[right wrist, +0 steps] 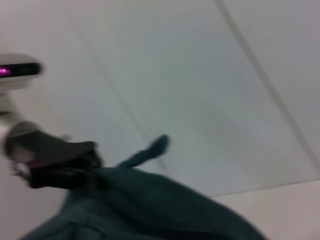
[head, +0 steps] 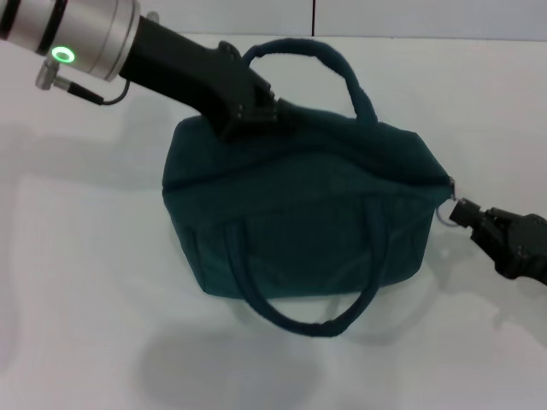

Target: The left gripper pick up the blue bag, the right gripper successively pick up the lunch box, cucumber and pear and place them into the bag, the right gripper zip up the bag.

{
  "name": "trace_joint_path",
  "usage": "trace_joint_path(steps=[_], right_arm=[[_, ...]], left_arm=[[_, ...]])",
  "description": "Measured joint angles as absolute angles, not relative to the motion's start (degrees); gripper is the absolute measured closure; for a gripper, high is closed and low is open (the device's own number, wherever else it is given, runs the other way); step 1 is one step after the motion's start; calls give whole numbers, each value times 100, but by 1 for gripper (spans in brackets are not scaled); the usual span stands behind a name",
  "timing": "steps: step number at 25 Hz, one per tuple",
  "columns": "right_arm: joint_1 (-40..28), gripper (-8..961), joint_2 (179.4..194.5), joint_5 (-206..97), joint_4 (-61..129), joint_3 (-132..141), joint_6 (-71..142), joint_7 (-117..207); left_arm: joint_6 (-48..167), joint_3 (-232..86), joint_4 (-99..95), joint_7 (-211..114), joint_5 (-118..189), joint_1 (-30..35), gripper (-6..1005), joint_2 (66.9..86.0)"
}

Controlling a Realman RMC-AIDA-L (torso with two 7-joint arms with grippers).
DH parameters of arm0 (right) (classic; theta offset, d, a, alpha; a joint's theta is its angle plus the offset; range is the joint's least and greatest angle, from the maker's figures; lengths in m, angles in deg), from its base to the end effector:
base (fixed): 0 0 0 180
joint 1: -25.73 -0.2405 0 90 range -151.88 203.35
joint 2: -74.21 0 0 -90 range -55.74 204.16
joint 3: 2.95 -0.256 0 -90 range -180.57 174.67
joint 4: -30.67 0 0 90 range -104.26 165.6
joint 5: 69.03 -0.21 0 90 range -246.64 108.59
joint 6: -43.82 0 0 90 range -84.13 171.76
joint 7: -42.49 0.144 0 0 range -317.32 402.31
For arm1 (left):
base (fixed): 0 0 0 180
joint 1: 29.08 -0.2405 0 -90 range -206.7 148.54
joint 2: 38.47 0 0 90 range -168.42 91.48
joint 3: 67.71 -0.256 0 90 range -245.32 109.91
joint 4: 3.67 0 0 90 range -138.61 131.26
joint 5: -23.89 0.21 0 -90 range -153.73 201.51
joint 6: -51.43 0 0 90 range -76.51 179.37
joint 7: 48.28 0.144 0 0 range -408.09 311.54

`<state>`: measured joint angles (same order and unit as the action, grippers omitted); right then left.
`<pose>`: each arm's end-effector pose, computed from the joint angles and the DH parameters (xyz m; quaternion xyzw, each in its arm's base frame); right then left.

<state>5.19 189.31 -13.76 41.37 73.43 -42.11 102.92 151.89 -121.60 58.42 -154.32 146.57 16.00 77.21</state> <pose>0.3024 0.2689 -0.0315 -0.8318 0.3167 0.4100 0.1992 -0.1318 0.3766 0.0435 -0.9917 -0.0982 -0.0764 0.0314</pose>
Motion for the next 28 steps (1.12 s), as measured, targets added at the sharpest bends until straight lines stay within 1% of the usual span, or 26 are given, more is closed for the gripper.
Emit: trace_joint_path(steps=[8,12,17,23,28], right_arm=[[555,942,18867,-1425,4140,7332,-4348,10296],[557,940,18864,-1431,4110,7143,-4264,10299],[552,939,18864,-1420,4115,7140,-4224,10303],[603,846,18842,-1432,4142,7076,-4277,10305],[754,622,18849,-1440,4191,6520,-4472,10235]], left_arm=[[15413,-12166,5595,-15444,14870,1595,942,7752],[15419,-12208,5594,-15457,14847,1582,927,7821],[15336,-12078,5854,-15316,14165,1366,807,7880],[15308,-11645,6042,-14941,13059,964,652,7855],[15328,-11583,6044,-14809,12683,670,475,7839]])
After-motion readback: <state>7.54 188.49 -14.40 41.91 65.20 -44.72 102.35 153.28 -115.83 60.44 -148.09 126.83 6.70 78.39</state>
